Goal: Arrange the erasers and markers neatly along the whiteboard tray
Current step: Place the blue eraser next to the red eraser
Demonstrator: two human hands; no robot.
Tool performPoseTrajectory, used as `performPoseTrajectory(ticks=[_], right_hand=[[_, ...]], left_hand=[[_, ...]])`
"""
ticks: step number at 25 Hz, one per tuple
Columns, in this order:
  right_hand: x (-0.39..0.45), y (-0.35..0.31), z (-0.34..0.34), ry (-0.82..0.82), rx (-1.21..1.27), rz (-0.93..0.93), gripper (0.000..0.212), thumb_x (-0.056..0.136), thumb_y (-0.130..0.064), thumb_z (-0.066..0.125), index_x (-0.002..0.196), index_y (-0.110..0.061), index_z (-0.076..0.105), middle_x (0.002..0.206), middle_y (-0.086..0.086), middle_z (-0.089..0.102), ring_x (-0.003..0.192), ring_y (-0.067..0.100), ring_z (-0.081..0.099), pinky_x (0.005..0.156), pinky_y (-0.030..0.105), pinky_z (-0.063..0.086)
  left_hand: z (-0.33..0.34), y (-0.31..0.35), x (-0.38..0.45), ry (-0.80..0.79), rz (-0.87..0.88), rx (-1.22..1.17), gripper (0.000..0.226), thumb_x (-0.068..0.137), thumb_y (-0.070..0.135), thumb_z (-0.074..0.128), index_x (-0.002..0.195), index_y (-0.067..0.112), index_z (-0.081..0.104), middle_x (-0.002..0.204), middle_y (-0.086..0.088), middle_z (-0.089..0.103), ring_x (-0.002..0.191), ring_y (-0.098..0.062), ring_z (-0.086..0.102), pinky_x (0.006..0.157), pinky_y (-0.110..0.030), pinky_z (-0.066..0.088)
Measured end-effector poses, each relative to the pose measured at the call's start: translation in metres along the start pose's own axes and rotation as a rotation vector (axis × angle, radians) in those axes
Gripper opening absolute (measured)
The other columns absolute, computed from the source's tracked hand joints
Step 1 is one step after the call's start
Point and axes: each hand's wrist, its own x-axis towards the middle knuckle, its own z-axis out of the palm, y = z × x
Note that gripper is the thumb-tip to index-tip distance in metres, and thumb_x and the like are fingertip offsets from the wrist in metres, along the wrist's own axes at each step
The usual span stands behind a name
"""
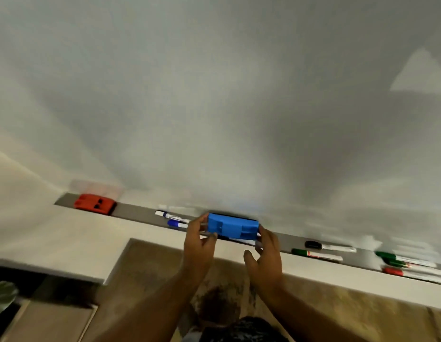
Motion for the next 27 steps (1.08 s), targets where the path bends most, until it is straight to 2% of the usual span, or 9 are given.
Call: performPoseTrajectory(ticks=[2,8,10,13,17,19,22,25,27], right_hand=[[0.003,-0.024,0.044,-0.077,-0.022,-0.013,0.081,0.091,-0.006,0.072,0.159,-0.024,0.033,0.158,-0.002,0.035,0.121,0.009,0.051,0.108,0.028,0.046],[0.012,-0.094,0.174,-0.274,0.006,0.081,0.079,0.091,-0.007,0.073,0.158,-0.019,0.034,0.158,0.003,0.039,0.135,0.015,0.049,0.113,0.034,0.046],[0.019,-0.117,0.214,-0.301,0.037,0.118,0.083,0.089,-0.005,0.075,0.158,-0.021,0.032,0.153,0.001,0.047,0.134,0.017,0.052,0.113,0.040,0.046],[0.031,-0.147,0.265,-0.308,0.103,0.157,0.075,0.088,-0.002,0.075,0.151,-0.025,0.040,0.144,-0.002,0.056,0.125,0.015,0.056,0.106,0.036,0.050],[0.046,-0.168,0.315,-0.391,0.110,0.211,0.069,0.090,-0.007,0.075,0.150,-0.022,0.044,0.146,0.004,0.054,0.121,0.016,0.055,0.095,0.029,0.047],[0.054,-0.173,0.330,-0.418,0.053,0.245,0.074,0.091,-0.013,0.075,0.155,-0.021,0.039,0.156,0.005,0.043,0.134,0.020,0.049,0.104,0.030,0.044],[0.064,-0.168,0.339,-0.455,-0.067,0.212,0.080,0.089,-0.018,0.077,0.157,-0.024,0.035,0.164,0.004,0.030,0.146,0.025,0.039,0.118,0.044,0.040],[0.064,-0.149,0.329,-0.473,-0.117,0.136,0.072,0.089,-0.020,0.079,0.150,-0.031,0.044,0.160,-0.002,0.038,0.127,0.017,0.057,0.101,0.031,0.053],[0.062,-0.129,0.310,-0.455,-0.159,0.078,0.055,0.089,-0.023,0.079,0.136,-0.038,0.055,0.146,-0.009,0.052,0.105,0.007,0.064,0.082,0.018,0.055]], left_hand=[[-0.042,-0.006,0.016,0.073,-0.019,-0.001,0.051,0.097,0.006,0.067,0.141,0.027,0.053,0.134,0.010,0.059,0.124,-0.009,0.059,0.088,-0.016,0.055],[-0.168,-0.047,0.072,0.164,-0.067,0.170,0.056,0.094,-0.004,0.064,0.145,0.014,0.051,0.141,-0.006,0.054,0.132,-0.023,0.054,0.108,-0.049,0.052],[-0.206,-0.065,0.095,0.163,-0.099,0.244,0.061,0.092,-0.003,0.066,0.148,0.014,0.048,0.143,-0.007,0.056,0.133,-0.025,0.054,0.112,-0.051,0.048],[-0.252,-0.092,0.130,0.120,-0.100,0.370,0.063,0.090,0.001,0.070,0.148,0.013,0.048,0.146,-0.008,0.057,0.136,-0.027,0.053,0.116,-0.047,0.043],[-0.287,-0.121,0.159,-0.039,-0.090,0.658,0.064,0.094,0.022,0.072,0.152,0.016,0.046,0.159,-0.010,0.043,0.141,-0.031,0.044,0.115,-0.048,0.041],[-0.296,-0.131,0.166,-0.106,-0.074,0.849,0.067,0.096,0.040,0.066,0.155,0.022,0.041,0.166,-0.007,0.031,0.145,-0.031,0.037,0.112,-0.052,0.045],[-0.301,-0.137,0.170,-0.057,-0.019,0.981,0.066,0.093,0.049,0.066,0.152,0.025,0.046,0.165,-0.006,0.032,0.144,-0.031,0.039,0.106,-0.055,0.047],[-0.294,-0.132,0.169,0.020,0.083,0.915,0.064,0.085,0.037,0.077,0.142,0.020,0.053,0.152,-0.009,0.049,0.137,-0.032,0.048,0.101,-0.054,0.049],[-0.279,-0.127,0.168,-0.058,0.211,0.889,0.053,0.086,0.030,0.076,0.135,0.019,0.060,0.140,-0.008,0.060,0.130,-0.030,0.055,0.100,-0.050,0.050]])
